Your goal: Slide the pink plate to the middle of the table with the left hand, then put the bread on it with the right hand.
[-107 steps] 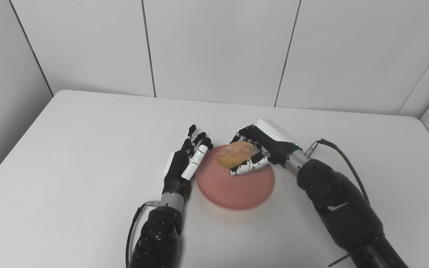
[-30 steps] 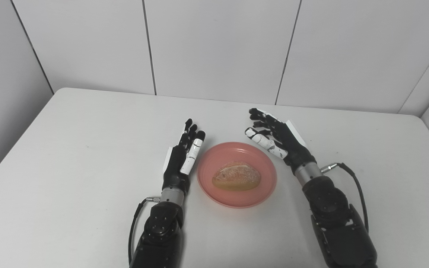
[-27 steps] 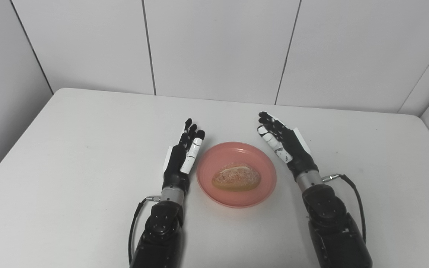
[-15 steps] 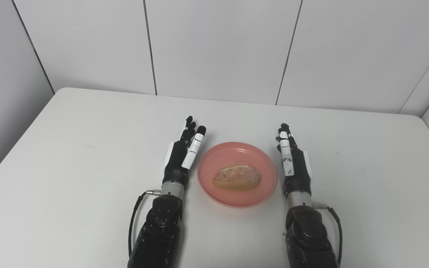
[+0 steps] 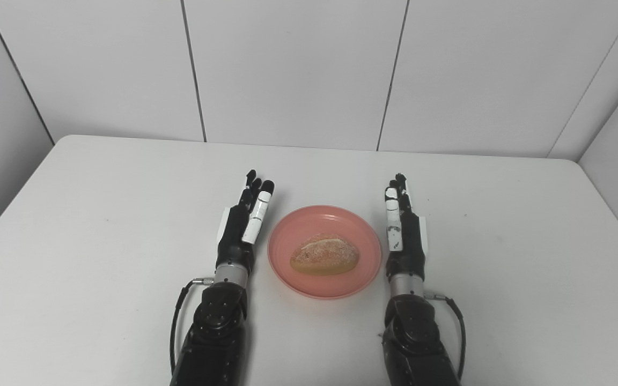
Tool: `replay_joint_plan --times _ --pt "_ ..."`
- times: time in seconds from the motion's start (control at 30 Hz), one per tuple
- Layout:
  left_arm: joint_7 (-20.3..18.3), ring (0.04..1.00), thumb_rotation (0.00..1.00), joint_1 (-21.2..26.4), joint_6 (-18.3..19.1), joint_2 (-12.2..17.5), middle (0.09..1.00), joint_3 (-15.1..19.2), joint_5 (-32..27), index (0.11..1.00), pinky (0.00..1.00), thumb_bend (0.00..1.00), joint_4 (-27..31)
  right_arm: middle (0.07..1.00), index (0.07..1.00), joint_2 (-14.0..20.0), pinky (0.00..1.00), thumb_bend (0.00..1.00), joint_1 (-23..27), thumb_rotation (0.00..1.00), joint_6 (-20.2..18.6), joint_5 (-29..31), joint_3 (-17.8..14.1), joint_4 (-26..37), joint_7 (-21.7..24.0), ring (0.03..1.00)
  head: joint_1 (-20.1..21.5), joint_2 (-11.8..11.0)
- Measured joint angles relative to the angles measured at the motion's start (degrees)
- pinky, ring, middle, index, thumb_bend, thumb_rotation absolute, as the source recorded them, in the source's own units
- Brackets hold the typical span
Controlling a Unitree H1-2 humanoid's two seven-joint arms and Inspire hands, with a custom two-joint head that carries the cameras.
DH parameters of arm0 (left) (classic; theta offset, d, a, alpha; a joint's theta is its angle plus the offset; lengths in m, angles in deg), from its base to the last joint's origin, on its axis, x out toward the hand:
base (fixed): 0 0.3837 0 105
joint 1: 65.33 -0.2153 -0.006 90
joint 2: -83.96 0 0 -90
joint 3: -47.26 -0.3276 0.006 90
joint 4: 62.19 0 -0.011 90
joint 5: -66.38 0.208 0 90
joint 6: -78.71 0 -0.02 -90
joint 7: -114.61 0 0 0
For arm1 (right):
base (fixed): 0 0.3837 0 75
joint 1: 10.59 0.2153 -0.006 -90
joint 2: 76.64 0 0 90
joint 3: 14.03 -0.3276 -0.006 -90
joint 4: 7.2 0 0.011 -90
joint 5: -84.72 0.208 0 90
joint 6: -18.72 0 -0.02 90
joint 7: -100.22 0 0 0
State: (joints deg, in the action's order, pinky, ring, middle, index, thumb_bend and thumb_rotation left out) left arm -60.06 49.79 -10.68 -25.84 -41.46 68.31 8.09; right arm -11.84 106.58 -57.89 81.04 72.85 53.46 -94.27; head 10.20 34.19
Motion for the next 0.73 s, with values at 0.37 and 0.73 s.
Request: replay_joint_plan --times 0.37,0.73 --pt "2.25 1.0 0.89 -0.57 -0.38 -1.88 1.0 0.08 0.25 1.0 1.0 0.68 0.02 0.945 0.956 0.02 1.0 0.81 0.52 1.0 0.97 1.47 -0.03 -1.07 -0.11 0.958 -0.53 -0.18" --pt "3.76 1.0 0.86 -1.2 -3.76 -3.37 0.992 0.1 0.53 1.0 1.0 0.66 -0.79 0.942 0.946 0.36 1.0 0.78 0.29 1.0 0.95 2.01 0.29 -0.55 0.31 0.956 -0.88 -0.26"
